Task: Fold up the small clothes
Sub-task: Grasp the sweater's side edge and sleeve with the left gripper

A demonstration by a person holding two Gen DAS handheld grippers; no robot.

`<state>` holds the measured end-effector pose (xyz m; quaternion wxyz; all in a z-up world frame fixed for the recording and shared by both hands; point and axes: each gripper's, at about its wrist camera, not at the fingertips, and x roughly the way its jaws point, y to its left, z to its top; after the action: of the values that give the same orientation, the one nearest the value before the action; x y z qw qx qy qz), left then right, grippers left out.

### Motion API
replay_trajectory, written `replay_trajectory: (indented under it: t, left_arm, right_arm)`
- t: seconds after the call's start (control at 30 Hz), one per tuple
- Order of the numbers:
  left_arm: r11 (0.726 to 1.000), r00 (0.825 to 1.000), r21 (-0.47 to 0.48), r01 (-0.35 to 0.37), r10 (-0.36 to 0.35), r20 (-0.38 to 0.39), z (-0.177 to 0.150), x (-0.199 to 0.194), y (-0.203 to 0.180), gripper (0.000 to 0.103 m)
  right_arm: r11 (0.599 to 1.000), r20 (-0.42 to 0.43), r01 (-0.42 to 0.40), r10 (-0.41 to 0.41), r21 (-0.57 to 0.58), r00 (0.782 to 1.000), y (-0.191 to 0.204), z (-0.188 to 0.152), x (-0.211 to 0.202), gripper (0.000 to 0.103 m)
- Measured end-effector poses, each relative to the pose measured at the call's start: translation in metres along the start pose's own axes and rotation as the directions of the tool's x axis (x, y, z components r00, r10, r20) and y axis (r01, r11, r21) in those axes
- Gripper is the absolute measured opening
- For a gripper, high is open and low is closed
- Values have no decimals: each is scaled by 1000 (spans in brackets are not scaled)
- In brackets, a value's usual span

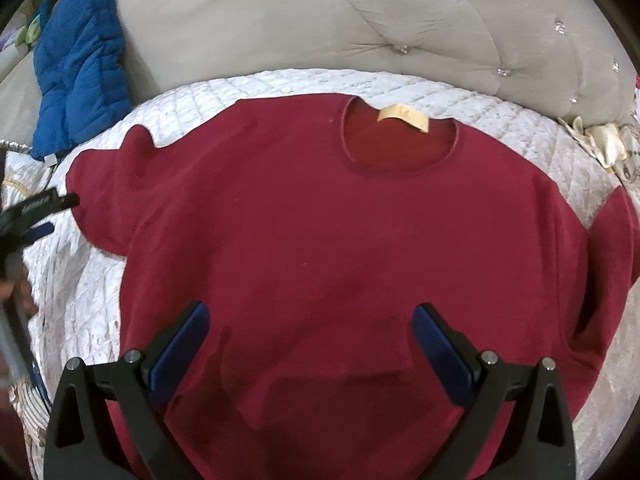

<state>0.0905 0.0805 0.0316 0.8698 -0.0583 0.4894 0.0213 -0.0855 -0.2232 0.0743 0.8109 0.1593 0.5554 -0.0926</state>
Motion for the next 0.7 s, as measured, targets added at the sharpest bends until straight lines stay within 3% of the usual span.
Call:
replay_trajectory:
  t: [0.13,0.23,0.33,0.5,0.7]
  left_arm:
    - [998,999,-50,-48,48,1,28,23,30,59]
    - [992,1000,-126,-16,14,-18,45,42,47,57]
    - [984,1000,-178,-6,9,17,57,52,55,53]
    - [985,998,-165,-39,46,38,69,66,49,49]
    - [992,998,-125,8,0,68,74,68,45,14]
  right_arm:
    - [1000,-1,-14,14,-21,1000,6,0,-1,103]
    - [999,-7,-30,29,-18,1000,7,1,0,103]
    - [999,-10,-51,51,-8,999,8,1,1,103]
    - [998,-13,-67,66,-17,998,13,-1,1,103]
    - [997,-22,-71,71,-14,997,13,-2,4,103]
